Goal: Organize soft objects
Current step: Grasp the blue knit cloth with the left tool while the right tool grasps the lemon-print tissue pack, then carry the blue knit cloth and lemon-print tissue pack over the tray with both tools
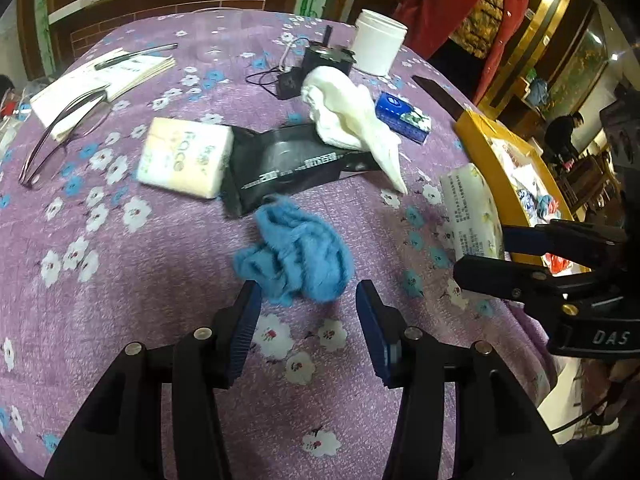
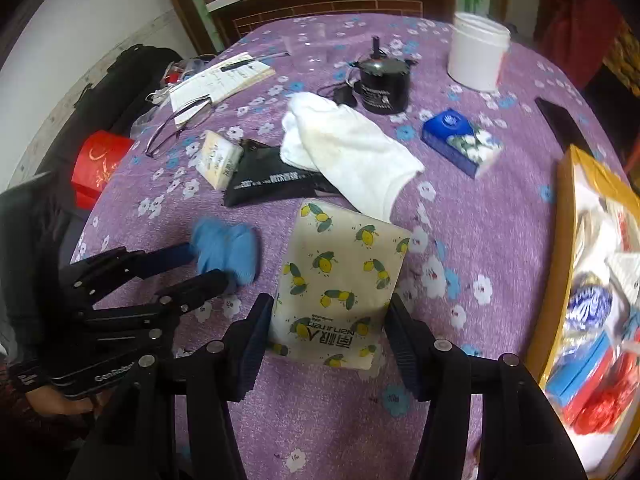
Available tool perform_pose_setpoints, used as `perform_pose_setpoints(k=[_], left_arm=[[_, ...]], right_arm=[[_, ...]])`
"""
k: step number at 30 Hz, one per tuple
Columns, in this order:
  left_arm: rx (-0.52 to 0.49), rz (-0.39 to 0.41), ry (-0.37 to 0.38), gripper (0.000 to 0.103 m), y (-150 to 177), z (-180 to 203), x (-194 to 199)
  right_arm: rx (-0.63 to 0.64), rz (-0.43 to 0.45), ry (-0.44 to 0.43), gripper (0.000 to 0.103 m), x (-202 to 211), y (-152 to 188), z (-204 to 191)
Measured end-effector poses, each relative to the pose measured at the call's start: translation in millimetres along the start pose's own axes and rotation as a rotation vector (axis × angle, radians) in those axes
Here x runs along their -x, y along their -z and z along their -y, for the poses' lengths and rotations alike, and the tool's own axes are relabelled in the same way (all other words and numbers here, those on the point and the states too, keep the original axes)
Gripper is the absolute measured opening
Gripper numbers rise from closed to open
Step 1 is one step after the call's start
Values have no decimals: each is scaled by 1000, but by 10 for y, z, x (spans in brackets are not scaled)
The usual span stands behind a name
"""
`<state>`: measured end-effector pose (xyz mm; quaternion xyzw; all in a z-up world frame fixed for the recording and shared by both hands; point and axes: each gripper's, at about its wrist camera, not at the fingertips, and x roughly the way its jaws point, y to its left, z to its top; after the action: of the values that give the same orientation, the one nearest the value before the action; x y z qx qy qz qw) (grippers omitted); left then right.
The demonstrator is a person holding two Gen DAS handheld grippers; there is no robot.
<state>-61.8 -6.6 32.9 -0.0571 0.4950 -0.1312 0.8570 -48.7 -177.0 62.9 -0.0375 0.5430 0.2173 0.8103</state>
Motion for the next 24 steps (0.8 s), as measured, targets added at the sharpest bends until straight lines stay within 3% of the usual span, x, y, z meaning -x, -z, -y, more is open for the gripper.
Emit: perform_pose_setpoints(k=[4,15,18,24], left_arm=[[-14,-32,-26,47,12,18,-124],[35,-13,-10,52,-197,-27,-225],[20,-16,-29,40,-204,-4,-272],[32,-7,-31,32,-189,-1,-246]], right_arm=[[-12,10,4,57,29,18,28],[-1,-8,8,57,-30,-2,5],[15,-12,10,57,-47,-23,-15],[30,-19,4,57,-73,-49,5]])
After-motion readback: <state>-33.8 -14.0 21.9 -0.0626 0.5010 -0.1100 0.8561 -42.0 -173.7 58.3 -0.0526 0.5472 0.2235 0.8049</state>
